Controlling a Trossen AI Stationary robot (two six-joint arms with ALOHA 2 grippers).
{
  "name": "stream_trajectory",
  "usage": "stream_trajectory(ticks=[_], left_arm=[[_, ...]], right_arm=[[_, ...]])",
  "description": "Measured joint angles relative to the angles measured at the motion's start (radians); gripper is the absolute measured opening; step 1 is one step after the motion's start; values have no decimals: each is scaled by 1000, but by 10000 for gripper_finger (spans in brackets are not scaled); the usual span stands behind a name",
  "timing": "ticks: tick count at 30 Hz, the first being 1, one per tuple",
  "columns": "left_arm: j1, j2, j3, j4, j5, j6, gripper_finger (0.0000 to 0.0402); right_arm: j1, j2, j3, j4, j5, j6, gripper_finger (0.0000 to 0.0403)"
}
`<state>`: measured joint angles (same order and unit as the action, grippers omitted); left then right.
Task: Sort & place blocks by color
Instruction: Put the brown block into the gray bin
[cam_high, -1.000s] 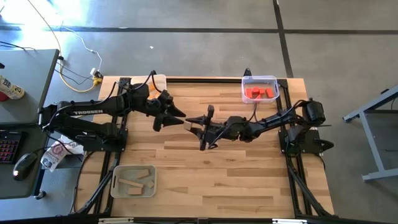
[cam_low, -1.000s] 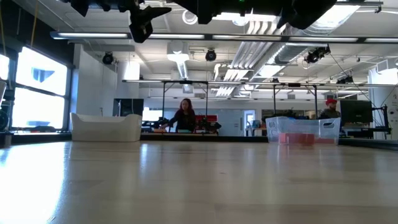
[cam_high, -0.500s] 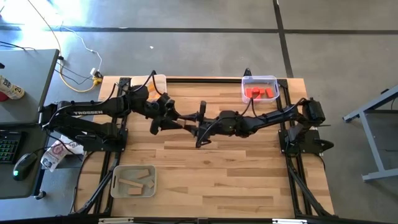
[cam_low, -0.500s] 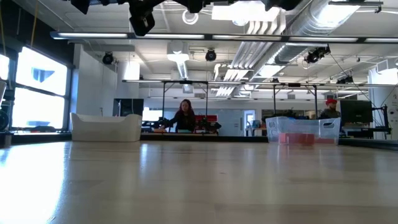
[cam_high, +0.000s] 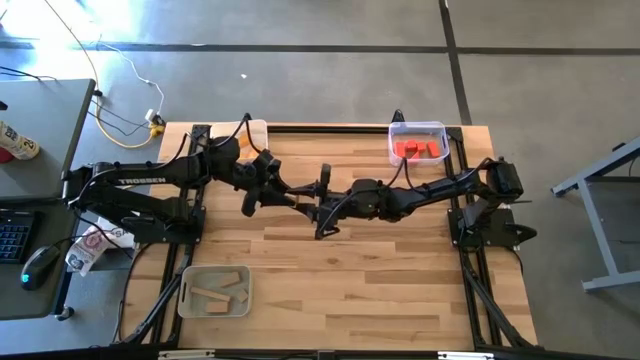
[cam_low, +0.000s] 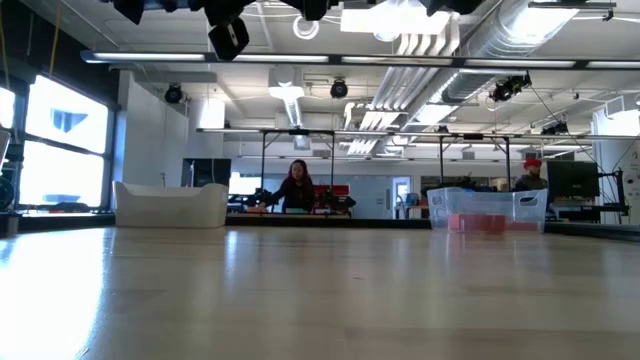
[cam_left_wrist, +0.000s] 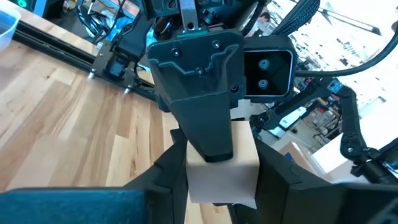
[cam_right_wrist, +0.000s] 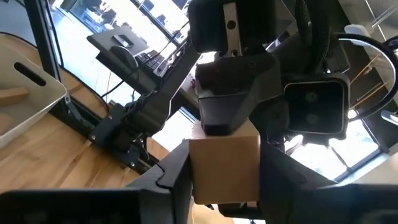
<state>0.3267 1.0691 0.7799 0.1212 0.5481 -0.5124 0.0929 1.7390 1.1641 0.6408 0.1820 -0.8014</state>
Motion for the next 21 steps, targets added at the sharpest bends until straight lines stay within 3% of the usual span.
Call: stream_trajectory(ticks=[10,21], left_arm=[[1,-7,2,-109,-18,25,106],[-64,-133,0,-432,-92,35,106]], right_arm=[[16,1,0,-54,120,98,178],[70,1,0,-130,331,135,185]])
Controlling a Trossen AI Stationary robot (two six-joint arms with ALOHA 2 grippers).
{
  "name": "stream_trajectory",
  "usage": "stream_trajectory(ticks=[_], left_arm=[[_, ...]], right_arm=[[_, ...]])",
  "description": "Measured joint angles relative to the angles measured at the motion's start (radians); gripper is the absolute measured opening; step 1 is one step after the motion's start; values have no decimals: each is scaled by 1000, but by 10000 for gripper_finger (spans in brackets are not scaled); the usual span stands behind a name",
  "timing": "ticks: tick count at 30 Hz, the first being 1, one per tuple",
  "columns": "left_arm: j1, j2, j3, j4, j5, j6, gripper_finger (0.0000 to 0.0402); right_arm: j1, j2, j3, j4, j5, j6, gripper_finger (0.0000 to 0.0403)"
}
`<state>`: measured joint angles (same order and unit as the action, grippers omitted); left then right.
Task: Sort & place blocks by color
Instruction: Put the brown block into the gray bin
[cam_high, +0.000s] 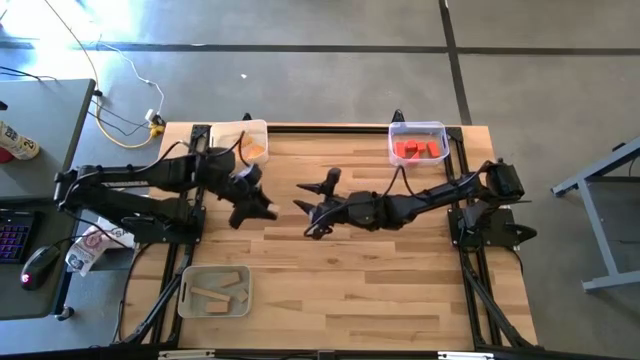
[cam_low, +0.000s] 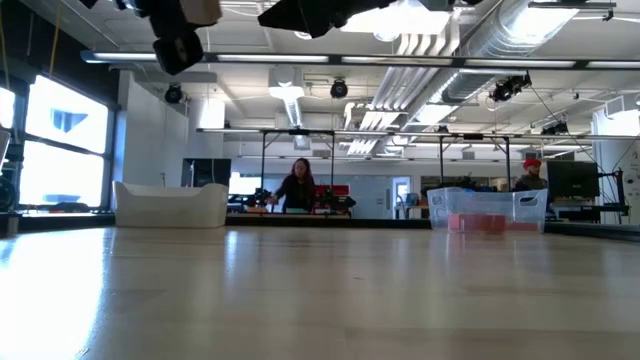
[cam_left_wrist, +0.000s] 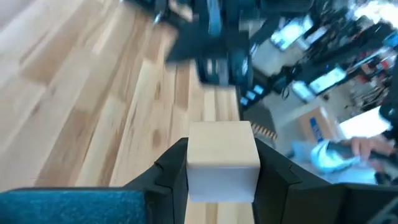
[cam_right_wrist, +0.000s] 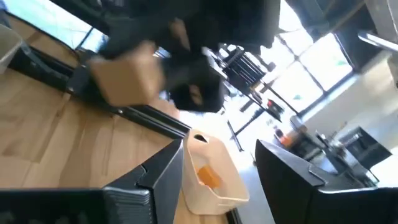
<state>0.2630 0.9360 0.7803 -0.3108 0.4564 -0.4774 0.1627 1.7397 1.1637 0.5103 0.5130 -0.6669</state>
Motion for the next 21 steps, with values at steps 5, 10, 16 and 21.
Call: stream_trajectory(ticks=[5,10,16,21], left_arm=[[-119,-40,0,-148,-52,27,106],[-276,-48,0,-279,-180,-8,106],[-465,-48,0,-417,-265,-117,106],[-593,-47,0,-455,-287,-222,110]], right_arm=[[-7,0,0,-2,57,84,185],[-37,0,0,-13,64,174,185],[-51,0,0,-14,60,216,185],[-65,0,0,-14,51,222,185]])
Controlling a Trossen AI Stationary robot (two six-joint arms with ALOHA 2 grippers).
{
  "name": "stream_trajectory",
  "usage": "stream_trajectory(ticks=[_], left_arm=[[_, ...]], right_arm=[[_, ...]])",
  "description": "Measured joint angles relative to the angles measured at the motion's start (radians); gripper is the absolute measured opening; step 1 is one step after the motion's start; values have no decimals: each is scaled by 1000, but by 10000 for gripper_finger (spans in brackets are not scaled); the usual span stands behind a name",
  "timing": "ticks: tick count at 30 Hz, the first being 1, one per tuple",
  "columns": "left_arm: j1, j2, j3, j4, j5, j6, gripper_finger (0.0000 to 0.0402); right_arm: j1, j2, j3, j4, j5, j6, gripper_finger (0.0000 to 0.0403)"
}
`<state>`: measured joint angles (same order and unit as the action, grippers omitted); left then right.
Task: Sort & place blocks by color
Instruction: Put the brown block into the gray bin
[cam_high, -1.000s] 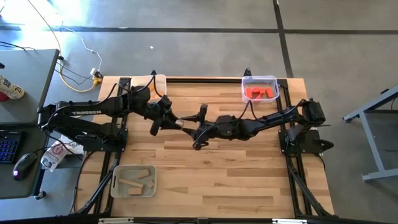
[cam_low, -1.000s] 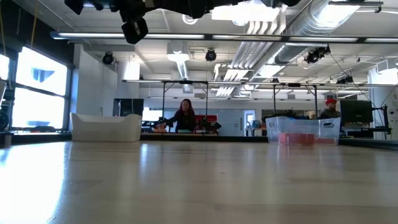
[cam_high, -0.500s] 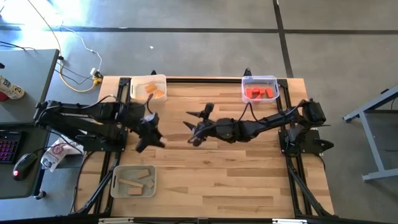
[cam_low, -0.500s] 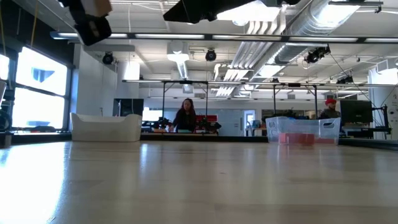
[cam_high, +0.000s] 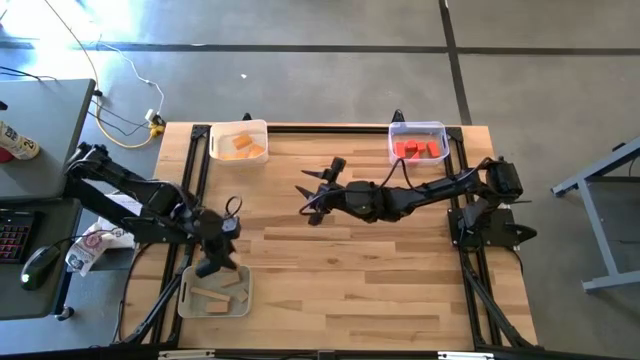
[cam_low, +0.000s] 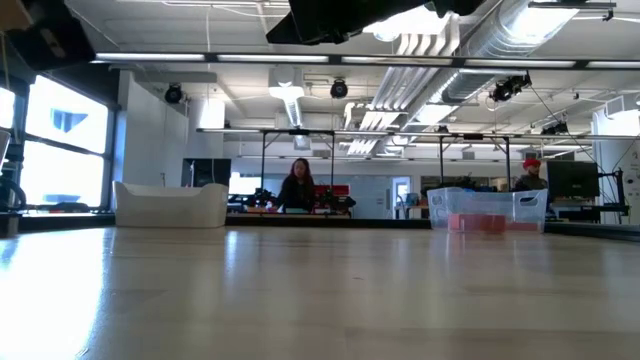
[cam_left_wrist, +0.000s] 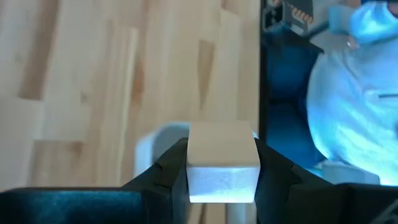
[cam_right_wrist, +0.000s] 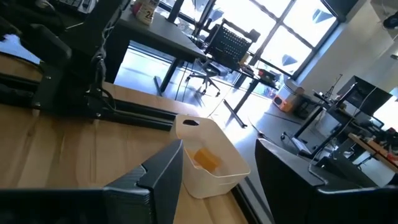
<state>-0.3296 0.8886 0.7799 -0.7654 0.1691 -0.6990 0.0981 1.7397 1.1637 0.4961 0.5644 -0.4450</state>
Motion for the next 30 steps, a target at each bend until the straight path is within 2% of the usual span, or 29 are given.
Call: stream_trajectory(ticks=[5,13,20,30], left_arm=[[-96,14,0,-1,-1,-74,114],[-207,90,0,-2,-1,-94,116],[-230,198,0,0,-12,-101,117],[-230,321,0,7,29,-171,118]], right_arm=[[-7,0,0,0,-1,0,185],[-20,0,0,0,-11,0,185],[-32,0,0,0,-23,0,185],[-33,0,-1,-20,-23,0,185]])
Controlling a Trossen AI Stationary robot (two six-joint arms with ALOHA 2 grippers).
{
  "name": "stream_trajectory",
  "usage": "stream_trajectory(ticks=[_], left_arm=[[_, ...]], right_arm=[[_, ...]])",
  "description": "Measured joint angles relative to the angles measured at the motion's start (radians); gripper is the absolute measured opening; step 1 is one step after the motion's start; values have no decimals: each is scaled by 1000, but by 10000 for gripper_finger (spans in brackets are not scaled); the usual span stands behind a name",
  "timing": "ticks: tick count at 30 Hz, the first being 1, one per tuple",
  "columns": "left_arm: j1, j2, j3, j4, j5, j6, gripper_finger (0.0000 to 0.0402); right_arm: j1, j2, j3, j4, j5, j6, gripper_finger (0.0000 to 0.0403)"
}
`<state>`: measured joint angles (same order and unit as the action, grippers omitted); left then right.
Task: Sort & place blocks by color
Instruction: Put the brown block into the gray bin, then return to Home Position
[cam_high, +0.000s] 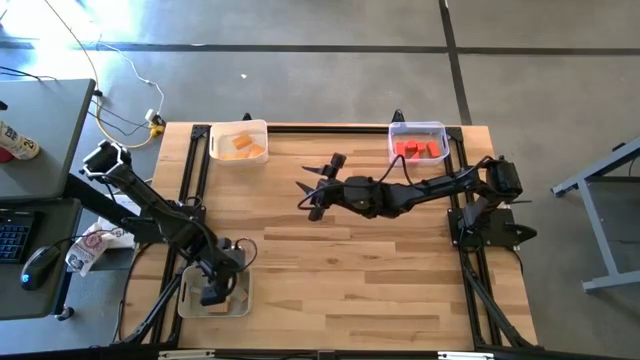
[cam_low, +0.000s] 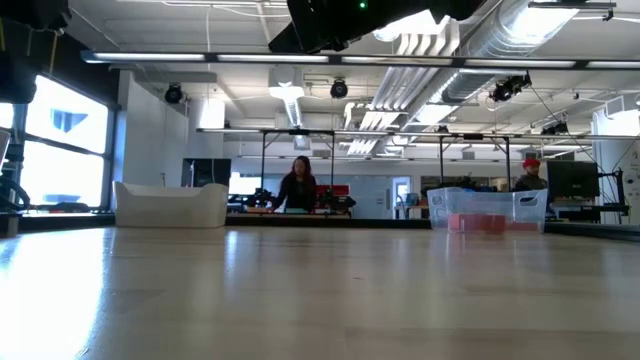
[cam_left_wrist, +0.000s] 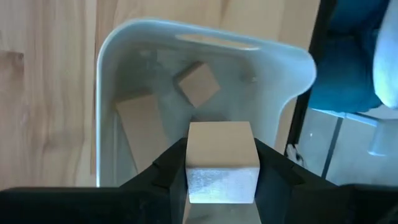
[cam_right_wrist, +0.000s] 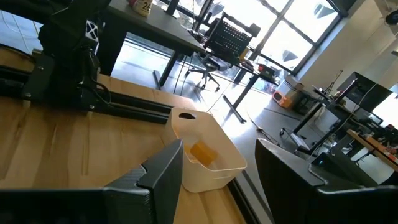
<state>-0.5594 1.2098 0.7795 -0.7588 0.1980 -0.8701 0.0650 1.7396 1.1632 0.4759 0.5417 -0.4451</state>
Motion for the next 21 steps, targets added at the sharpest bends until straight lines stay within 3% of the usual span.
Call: stream_trajectory(ticks=[12,21], left_arm=[[1,55,0,0,6,-42,196],[5,-33,0,71,-93,103,200]], right_arm=[[0,0,0,-53,1,21,185],[0,0,0,-115,30,0,185]])
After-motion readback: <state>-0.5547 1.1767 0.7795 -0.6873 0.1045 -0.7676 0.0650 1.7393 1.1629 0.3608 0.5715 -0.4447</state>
